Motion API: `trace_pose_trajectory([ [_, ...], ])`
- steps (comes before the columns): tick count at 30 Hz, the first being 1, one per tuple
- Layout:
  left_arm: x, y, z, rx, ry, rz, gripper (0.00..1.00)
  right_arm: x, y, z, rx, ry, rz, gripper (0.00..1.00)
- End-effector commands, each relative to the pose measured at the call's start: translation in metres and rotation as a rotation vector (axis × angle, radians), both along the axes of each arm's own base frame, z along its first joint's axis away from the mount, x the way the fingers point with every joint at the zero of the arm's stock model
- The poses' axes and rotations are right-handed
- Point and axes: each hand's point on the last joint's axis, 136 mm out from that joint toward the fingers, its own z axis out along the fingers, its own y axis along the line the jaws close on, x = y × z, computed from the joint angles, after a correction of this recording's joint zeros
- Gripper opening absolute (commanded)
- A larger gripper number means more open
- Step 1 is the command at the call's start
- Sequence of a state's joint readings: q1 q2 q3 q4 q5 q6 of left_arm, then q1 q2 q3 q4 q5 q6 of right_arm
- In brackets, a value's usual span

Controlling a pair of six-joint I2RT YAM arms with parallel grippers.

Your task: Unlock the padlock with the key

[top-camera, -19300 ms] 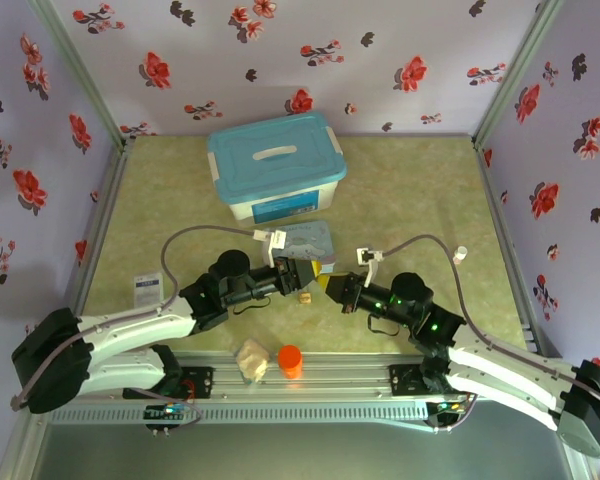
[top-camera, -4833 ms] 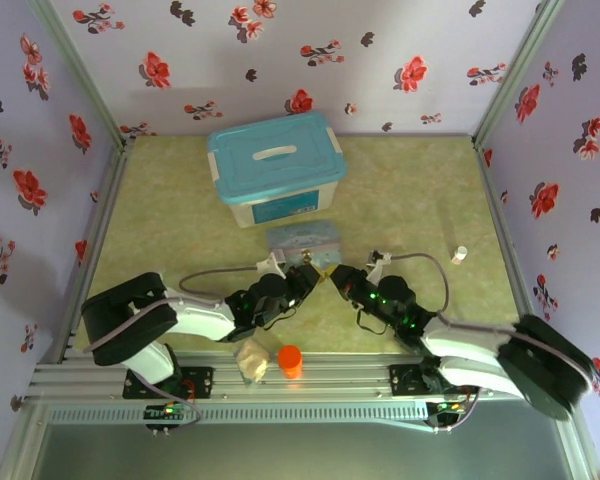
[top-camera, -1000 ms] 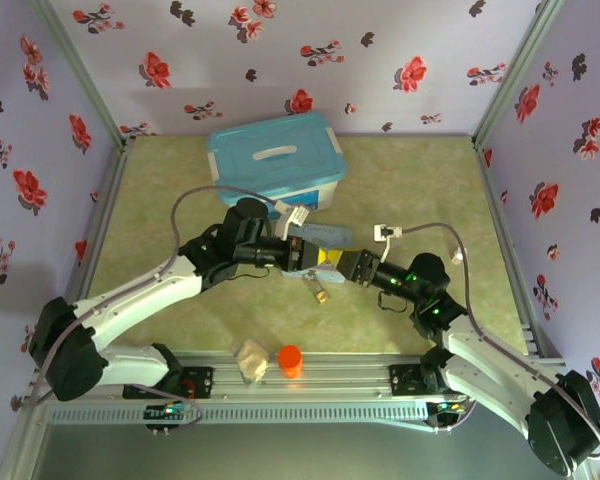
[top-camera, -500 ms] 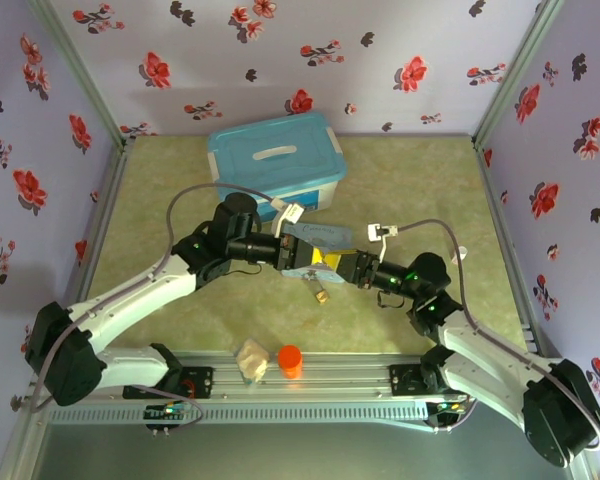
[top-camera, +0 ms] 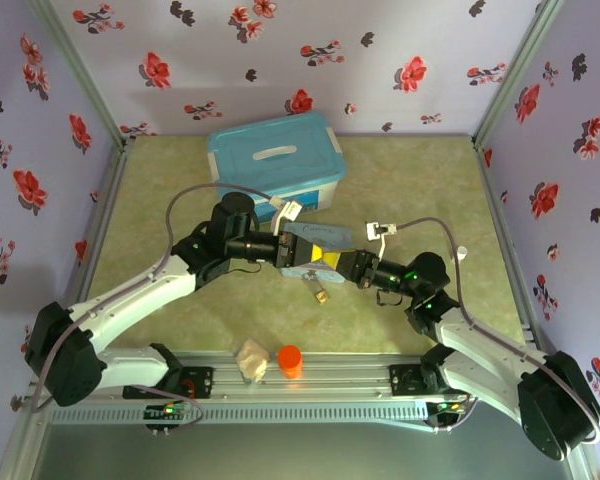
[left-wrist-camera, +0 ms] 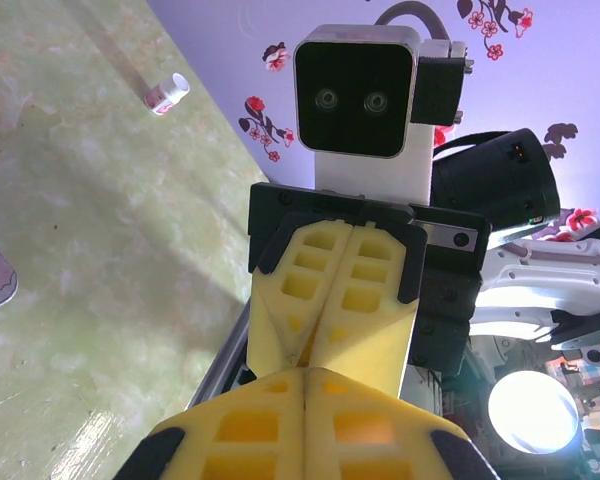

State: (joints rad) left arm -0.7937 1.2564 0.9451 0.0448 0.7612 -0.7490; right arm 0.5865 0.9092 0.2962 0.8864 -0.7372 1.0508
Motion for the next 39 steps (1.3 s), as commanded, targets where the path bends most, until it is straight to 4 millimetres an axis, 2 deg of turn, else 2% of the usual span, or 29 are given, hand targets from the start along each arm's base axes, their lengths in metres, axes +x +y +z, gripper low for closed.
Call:
trace_pose_trajectory([
  [1, -0.003, 0.001, 0.007, -0.029, -0.009, -0.018, 0.00, -0.006, -0.001, 0.006, 0.022, -0.035, 0.025, 0.00],
  [4, -0.001, 0.000, 0.006, -0.029, -0.003, -0.012, 0.01, -0.005, -0.001, 0.006, 0.022, -0.035, 0.014, 0.00],
  [5, 0.002, 0.001, 0.007, -0.031, -0.003, -0.002, 0.15, -0.003, -0.002, 0.005, 0.021, -0.033, 0.005, 0.00],
  [6, 0.006, 0.003, 0.008, -0.036, -0.001, 0.021, 0.19, 0.000, -0.003, 0.003, 0.015, -0.027, -0.012, 0.00],
  [8, 0.008, 0.005, 0.011, -0.057, -0.005, 0.042, 0.20, 0.005, -0.004, -0.002, -0.001, -0.017, -0.048, 0.00],
  [10, 0.008, 0.007, 0.013, -0.067, -0.008, 0.050, 0.30, 0.009, -0.006, -0.003, -0.003, -0.013, -0.075, 0.00],
  [14, 0.007, 0.007, 0.006, -0.058, 0.003, 0.049, 0.18, 0.013, -0.006, -0.003, -0.004, -0.004, -0.088, 0.00],
  [17, 0.005, 0.008, 0.002, -0.045, 0.005, 0.044, 0.16, 0.015, -0.005, -0.005, -0.012, 0.002, -0.092, 0.00],
  [24, 0.006, 0.008, 0.001, -0.039, 0.006, 0.044, 0.00, 0.014, -0.003, -0.004, -0.016, 0.003, -0.075, 0.00],
  [27, 0.006, 0.009, 0.001, -0.033, 0.000, 0.042, 0.00, 0.012, -0.001, -0.003, -0.013, 0.001, -0.056, 0.00],
  [29, 0.004, 0.009, 0.003, -0.033, -0.007, 0.035, 0.00, 0.010, -0.001, -0.002, -0.010, -0.003, -0.047, 0.13],
  [34, 0.004, 0.012, 0.001, -0.012, -0.007, 0.036, 0.00, 0.009, -0.001, 0.001, 0.004, -0.016, -0.043, 0.11],
  [36, 0.005, 0.012, 0.001, -0.012, -0.005, 0.038, 0.00, 0.009, -0.001, 0.002, 0.006, -0.020, -0.042, 0.07],
  [37, 0.005, 0.011, 0.001, -0.015, -0.005, 0.037, 0.00, 0.009, -0.001, 0.001, 0.004, -0.016, -0.042, 0.08],
  [39, 0.005, 0.010, -0.001, -0.015, 0.002, 0.038, 0.00, 0.009, -0.001, 0.003, 0.014, -0.021, -0.042, 0.17],
])
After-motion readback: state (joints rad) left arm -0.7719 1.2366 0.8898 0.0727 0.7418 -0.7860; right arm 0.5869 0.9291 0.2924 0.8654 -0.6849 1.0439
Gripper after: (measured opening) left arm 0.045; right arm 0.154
